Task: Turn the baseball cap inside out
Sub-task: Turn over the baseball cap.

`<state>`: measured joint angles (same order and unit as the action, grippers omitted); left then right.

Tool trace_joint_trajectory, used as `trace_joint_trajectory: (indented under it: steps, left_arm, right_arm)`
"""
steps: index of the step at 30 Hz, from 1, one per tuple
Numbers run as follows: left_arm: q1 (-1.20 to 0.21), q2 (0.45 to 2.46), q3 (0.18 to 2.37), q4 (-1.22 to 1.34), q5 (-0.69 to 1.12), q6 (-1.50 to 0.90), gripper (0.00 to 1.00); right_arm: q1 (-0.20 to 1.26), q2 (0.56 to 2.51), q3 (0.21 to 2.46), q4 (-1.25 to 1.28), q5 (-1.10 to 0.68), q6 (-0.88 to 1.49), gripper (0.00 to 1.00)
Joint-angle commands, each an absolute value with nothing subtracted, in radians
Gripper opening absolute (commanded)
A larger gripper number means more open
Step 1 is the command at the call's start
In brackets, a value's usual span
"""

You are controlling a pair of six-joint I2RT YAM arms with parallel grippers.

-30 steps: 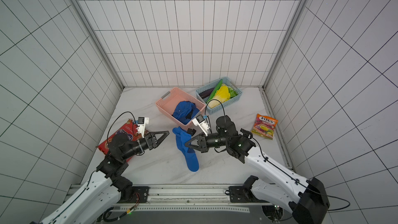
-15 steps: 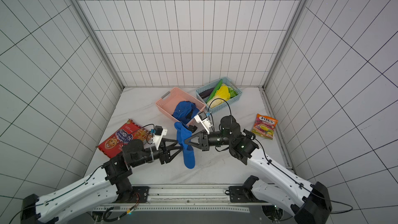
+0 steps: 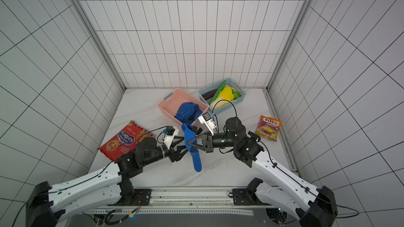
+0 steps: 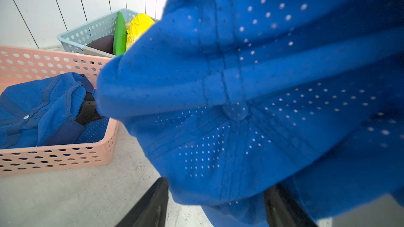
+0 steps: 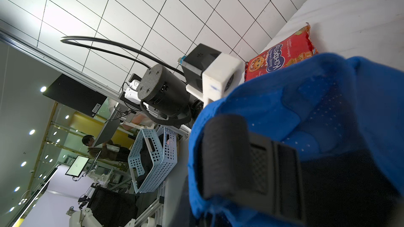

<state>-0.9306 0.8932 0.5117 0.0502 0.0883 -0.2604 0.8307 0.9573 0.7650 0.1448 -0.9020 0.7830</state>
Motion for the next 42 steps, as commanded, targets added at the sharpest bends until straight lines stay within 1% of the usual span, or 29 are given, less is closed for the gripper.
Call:
trace_joint_trajectory:
  steps: [1,11,13,16,18,20,21,25,31,37,39,42]
  left_arm:
    - [-0.937,0.903,0.541,0.108,0.047,-0.230,0.68]
    - [-0.943,0.952,0.557,0.182,0.124,-0.210,0.68]
    - [-0.944,0.967,0.567,0.190,0.122,-0.205,0.64]
    - [-0.945,0.971,0.566,0.215,0.090,-0.220,0.43]
    - [-0.945,0.955,0.546,0.229,0.043,-0.249,0.25]
    - [-0.945,0.922,0.515,0.247,-0.008,-0.280,0.05]
    - [-0.945,0.899,0.492,0.254,-0.038,-0.304,0.00]
    - [-0.943,0.786,0.418,0.246,-0.096,-0.368,0.00]
    - [-0.943,0.662,0.382,0.181,-0.090,-0.409,0.00]
    - [-0.942,0.632,0.368,0.203,-0.067,-0.449,0.00]
    - [-0.942,0.643,0.377,0.203,-0.042,-0.448,0.00]
    - [-0.942,0.681,0.405,0.192,0.006,-0.434,0.00]
  right_arm:
    - [0.823,0.936,0.793,0.190,-0.921,0.793,0.00]
    - [0.821,0.956,0.800,0.189,-0.917,0.795,0.00]
    - [0.821,0.957,0.800,0.189,-0.915,0.795,0.00]
    - [0.818,0.944,0.795,0.185,-0.904,0.795,0.00]
    - [0.808,0.929,0.792,0.164,-0.891,0.786,0.00]
    - [0.788,0.903,0.784,0.139,-0.879,0.774,0.00]
    - [0.773,0.886,0.778,0.130,-0.876,0.773,0.01]
    - [0.697,0.830,0.742,0.118,-0.880,0.791,0.03]
    - [0.624,0.812,0.688,0.170,-0.915,0.850,0.05]
    - [0.615,0.824,0.660,0.236,-0.927,0.907,0.12]
    - [0.615,0.829,0.660,0.266,-0.939,0.929,0.14]
    - [0.617,0.844,0.675,0.282,-0.955,0.944,0.15]
